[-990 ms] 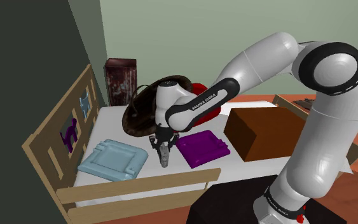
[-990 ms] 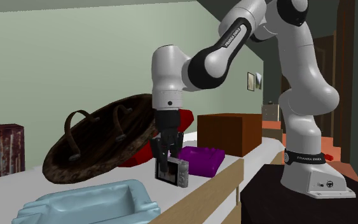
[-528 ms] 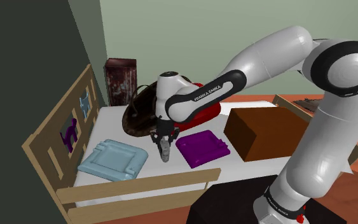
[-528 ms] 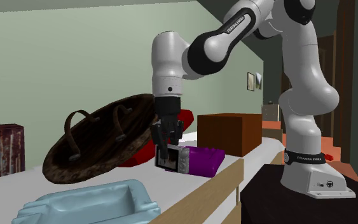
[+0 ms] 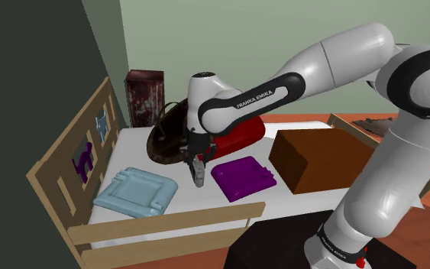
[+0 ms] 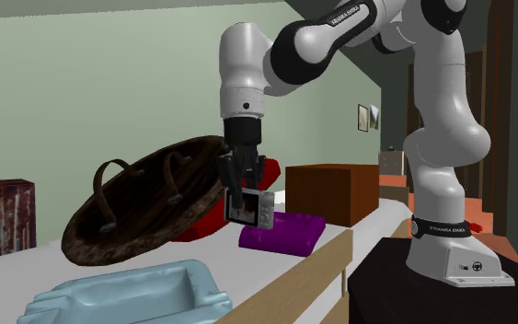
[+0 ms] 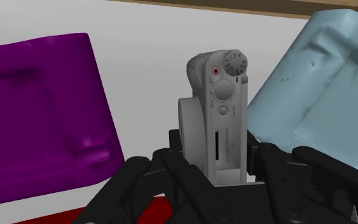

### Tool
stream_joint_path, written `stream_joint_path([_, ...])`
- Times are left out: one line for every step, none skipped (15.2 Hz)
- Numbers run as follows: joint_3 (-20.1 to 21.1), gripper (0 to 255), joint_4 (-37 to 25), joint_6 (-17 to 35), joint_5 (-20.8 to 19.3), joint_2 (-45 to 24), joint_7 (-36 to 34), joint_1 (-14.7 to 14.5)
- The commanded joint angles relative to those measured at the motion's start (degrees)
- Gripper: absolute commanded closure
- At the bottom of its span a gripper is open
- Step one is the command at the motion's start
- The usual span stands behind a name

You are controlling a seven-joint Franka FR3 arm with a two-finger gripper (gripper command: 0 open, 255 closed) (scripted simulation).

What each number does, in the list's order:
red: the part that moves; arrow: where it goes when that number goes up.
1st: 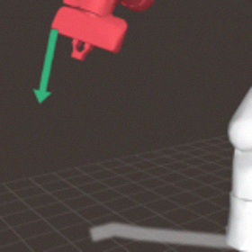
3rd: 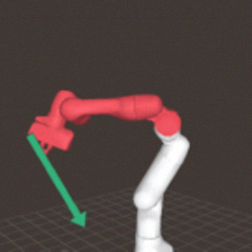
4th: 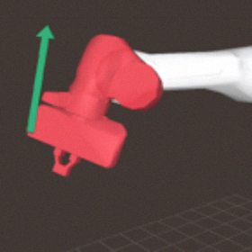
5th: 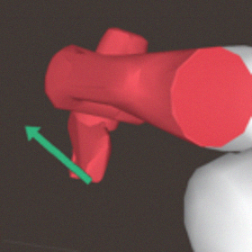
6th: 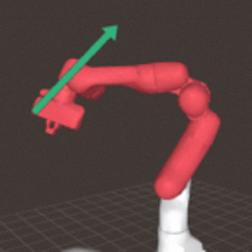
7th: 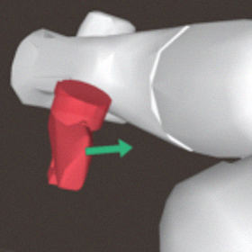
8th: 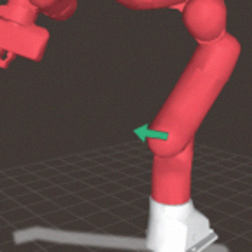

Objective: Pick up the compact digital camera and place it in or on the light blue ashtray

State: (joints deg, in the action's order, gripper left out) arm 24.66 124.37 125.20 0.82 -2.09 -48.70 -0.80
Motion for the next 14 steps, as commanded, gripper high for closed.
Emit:
stream_joint_path([-0.07,255,-0.78,-1.58,0.43,0.87,0.40,0.12])
stream_joint_path([-0.08,255,-1.18,-2.33,0.61,1.25,0.52,0.14])
stream_joint_path([-0.09,255,-1.53,-2.98,0.76,1.58,0.62,0.16])
stream_joint_path([0.32,255,-3.93,-3.51,-0.24,-0.45,-0.80,-0.31])
stream_joint_path([0.71,255,-6.41,-4.12,-1.27,-2.50,-2.20,-0.82])
stream_joint_path([1.02,255,-8.96,-4.79,-2.31,-4.58,-3.56,-1.41])
stream_joint_path([1.27,255,-11.59,-5.53,-3.36,-6.68,-4.88,-2.08])
stream_joint_path([1.44,255,-14.31,-6.34,-4.41,-8.80,-6.14,-2.83])
stream_joint_path([1.56,255,-17.12,-7.23,-5.45,-10.96,-7.36,-3.65])
stream_joint_path([1.63,255,-20.04,-8.19,-6.47,-13.14,-8.51,-4.53])
stream_joint_path([1.62,255,-23.07,-9.22,-7.46,-15.35,-9.59,-5.51])
stream_joint_path([1.58,255,-26.23,-10.34,-8.42,-17.60,-10.59,-6.54])
stream_joint_path([1.51,255,-29.53,-11.55,-9.36,-19.89,-11.52,-7.62])
stream_joint_path([1.37,255,-32.99,-12.84,-10.26,-22.23,-12.37,-8.79])
